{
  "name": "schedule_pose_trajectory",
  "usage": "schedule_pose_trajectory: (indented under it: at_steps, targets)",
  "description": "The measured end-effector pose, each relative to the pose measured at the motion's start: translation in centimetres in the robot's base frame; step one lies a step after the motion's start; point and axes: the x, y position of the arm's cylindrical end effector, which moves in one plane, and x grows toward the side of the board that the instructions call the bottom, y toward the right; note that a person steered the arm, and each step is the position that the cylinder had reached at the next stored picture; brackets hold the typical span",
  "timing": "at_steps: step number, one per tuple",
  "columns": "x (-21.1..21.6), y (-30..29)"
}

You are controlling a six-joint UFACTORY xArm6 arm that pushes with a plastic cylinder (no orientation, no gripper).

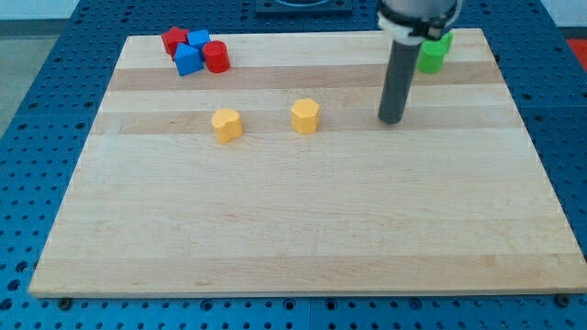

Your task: Move the yellow hexagon bottom left to the green circle

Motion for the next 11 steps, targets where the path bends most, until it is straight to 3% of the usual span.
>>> schedule_pose_trajectory:
  at_steps: [1, 4, 9, 11]
  targets:
    - [2.8, -3.2]
    - [1.1, -13.4]
    - [-7.7, -4.1]
    - [-8.9, 0.5]
